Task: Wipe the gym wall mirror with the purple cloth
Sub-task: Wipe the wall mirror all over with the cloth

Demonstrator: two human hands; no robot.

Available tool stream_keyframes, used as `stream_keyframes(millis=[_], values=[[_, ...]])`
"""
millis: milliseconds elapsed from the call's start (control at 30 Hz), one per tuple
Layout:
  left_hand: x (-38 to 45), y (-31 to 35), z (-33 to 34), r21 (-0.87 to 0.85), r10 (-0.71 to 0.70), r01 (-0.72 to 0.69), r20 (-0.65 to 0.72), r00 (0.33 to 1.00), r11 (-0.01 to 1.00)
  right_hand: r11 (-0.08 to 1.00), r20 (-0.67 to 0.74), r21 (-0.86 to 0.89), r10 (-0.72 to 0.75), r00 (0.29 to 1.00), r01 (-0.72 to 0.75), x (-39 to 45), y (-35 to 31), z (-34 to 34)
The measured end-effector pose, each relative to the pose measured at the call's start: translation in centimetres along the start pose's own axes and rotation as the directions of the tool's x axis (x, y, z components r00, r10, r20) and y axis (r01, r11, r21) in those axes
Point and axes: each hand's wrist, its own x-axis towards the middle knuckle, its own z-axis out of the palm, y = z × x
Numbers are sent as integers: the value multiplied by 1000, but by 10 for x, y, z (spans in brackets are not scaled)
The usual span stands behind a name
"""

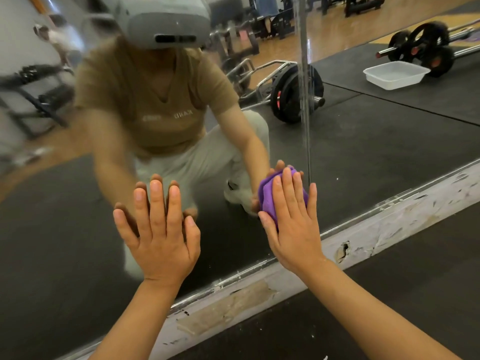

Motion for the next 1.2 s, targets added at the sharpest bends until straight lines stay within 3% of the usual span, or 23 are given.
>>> stream_keyframes(millis=[133,300,367,467,700,800,867,1033,1200], values=[[1,-2,2,18,18,-18,-5,1000,1000,996,10,87,-32,999,31,-21,9,14],[0,-2,4,31,20,-20,-9,1000,999,998,232,-33,-47,972,56,-119,54,37],[0,-2,4,33,23,-23,-10,1000,999,997,255,-54,-40,966,55,-129,58,39],[0,-2,4,30,23,-23,-10,1000,999,998,199,-30,-49,979,56,-108,49,40],[-1,-2,2,23,23,-23,-8,1000,999,989,-92,146,-22,996,35,19,-3,10],[0,-1,3,21,21,-21,-3,1000,1000,984,-141,168,-31,990,54,24,-2,13],[-1,-1,2,19,26,-26,-3,1000,999,984,-114,160,-66,991,84,-7,12,26],[0,-2,4,37,32,-32,-14,999,999,997,113,17,-70,991,69,-104,54,52],[-1,-2,4,30,36,-35,-10,999,999,998,107,10,-55,993,54,-96,48,49]])
